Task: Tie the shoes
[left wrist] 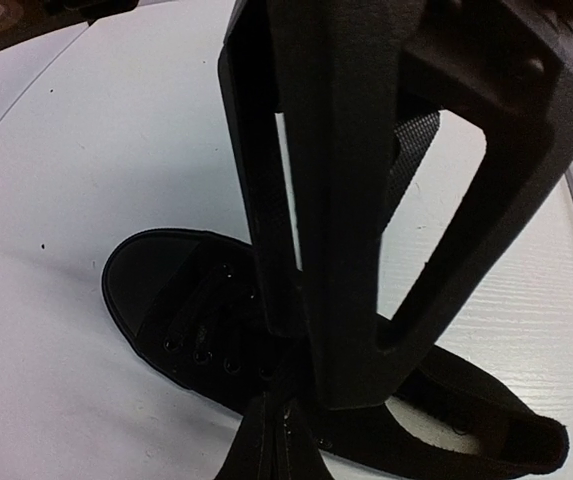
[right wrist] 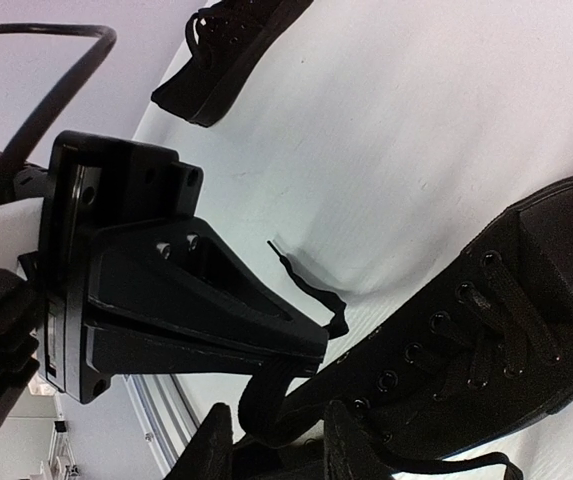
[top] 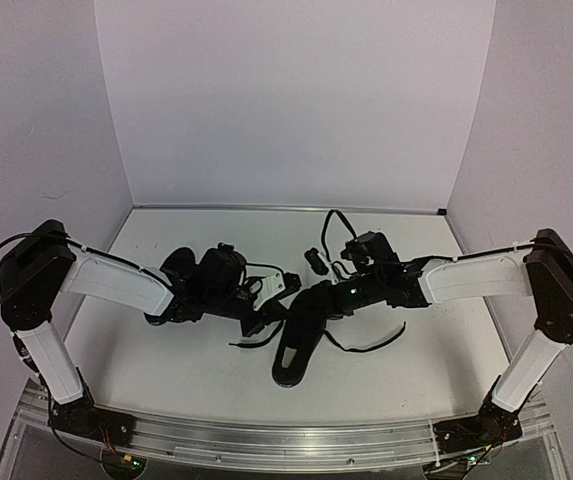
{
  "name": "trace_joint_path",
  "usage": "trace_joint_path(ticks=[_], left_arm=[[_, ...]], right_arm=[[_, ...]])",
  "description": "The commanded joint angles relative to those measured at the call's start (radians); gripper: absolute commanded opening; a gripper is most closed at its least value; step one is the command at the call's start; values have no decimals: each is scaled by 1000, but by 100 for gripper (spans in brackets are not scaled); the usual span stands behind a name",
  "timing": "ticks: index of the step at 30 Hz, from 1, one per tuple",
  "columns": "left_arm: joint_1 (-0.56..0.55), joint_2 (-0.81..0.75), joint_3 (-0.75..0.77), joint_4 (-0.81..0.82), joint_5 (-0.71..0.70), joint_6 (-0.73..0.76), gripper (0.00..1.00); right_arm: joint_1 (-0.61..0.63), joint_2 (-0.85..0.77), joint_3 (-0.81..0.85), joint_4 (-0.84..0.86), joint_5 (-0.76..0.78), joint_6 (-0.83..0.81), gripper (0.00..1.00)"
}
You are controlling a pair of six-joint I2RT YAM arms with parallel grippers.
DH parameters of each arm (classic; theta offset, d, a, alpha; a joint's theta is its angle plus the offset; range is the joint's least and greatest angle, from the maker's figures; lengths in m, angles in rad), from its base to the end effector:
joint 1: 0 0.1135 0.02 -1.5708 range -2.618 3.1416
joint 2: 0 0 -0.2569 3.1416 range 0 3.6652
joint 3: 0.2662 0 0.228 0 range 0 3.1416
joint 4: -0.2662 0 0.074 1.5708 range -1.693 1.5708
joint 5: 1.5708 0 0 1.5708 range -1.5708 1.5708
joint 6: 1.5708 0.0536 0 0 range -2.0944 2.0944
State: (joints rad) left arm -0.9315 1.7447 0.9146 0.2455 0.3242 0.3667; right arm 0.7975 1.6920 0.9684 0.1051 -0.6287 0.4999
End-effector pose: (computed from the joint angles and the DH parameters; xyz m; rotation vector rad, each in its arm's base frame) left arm 0.2018 -0.3001 0.1758 1.4771 1.6283 -0.6719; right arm 0.2228 0.2734 0.1998 -0.7496 2.3010 1.3620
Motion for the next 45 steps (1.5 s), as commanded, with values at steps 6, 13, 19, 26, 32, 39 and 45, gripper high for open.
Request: trace_joint_path(ticks=[6,13,19,26,32,39,45], left_arm=[[-10,-33,30,23,25,5,2],[-10,-63,9,27,48,0,35],[-11,-37,34,39,73,-14,38],[-20,-1,59,55,97,-26,32],[-40,38,79,66,82,-32,26],[-43,50,80,74,72,-31,11],[-43,53,75,80,55,-39,0]], right_arm=[[4,-18,35,5,19,-12,3],[4,-33,26,-1,28,-18,0],[4,-42,19,-1,42,-14,0],[4,-54,8,-1,58,-8,0],[4,-52,7,-1,60,-7,0],[5,-57,2,-2,64,-3,0],[4,-95,-15,-13,81,11,20]])
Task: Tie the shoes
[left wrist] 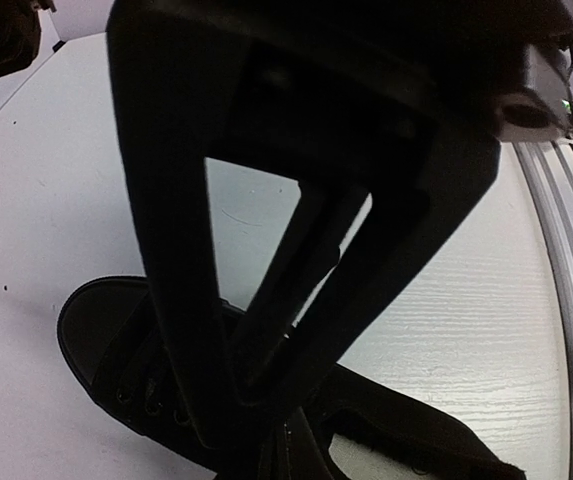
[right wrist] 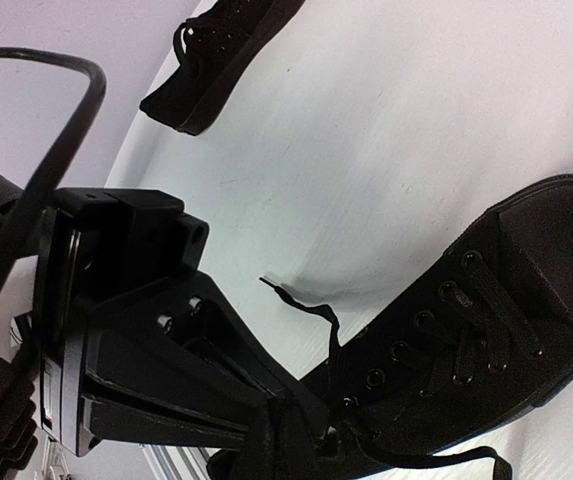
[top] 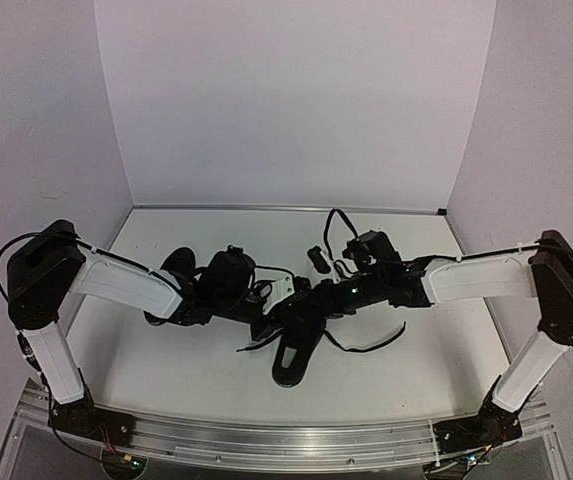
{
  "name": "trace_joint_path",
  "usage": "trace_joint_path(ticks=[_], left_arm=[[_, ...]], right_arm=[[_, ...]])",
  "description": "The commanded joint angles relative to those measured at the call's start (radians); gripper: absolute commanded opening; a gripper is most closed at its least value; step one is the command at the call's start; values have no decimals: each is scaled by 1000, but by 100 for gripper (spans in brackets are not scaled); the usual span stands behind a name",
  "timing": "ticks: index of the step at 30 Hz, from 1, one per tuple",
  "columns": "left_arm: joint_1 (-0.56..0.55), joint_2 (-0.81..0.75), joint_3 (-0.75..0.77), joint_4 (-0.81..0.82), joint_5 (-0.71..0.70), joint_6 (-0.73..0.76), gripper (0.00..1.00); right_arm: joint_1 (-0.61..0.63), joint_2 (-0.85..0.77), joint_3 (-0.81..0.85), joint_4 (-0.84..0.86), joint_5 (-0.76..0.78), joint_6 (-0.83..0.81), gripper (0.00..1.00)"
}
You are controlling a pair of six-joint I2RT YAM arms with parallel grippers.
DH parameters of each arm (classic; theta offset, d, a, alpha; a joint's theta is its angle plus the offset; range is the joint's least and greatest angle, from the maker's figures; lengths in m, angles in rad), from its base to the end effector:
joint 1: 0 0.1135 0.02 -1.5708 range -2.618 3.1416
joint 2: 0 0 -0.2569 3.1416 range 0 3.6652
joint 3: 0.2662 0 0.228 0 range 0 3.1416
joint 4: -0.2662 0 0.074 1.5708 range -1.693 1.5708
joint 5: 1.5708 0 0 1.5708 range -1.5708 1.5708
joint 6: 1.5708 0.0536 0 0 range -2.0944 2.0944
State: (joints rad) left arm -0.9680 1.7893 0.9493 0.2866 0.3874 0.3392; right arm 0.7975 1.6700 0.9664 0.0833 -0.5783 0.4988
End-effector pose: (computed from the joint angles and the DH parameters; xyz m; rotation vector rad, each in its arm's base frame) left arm 0.1944 -0.3182 0.1756 1.5049 1.5752 -0.7774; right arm 0.2226 0.2700 0.2035 -0.7164 2.3059 1.3075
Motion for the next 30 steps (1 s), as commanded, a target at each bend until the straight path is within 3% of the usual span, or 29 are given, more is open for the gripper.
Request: trace_joint_path(ticks=[1,5,7,12,22,26,30], left_arm=[[-6,6,38,39,-12,-12,0],[-6,-5,24,45,-19,-12,0],[-6,-9,21,45,-20,-10,0],[-6,-8,22,45,-18,-7,0],[-6,5,30,54,-8,6,0],[-6,14,39,62,-4,5,0],[-6,16,39,80,-4,4,0]], right_arm=[[3,-87,-19,0,42,16,30],[-23,-190,-77,-65,151,56,57],[-39,-247,-127,-129,260,98,63],[-47,-333,-225,-275,495,194,65],[-47,-516,-426,-342,606,367,74],[-47,-469,-409,-365,706,361,88],[-47,-326,-354,-394,769,365,92]])
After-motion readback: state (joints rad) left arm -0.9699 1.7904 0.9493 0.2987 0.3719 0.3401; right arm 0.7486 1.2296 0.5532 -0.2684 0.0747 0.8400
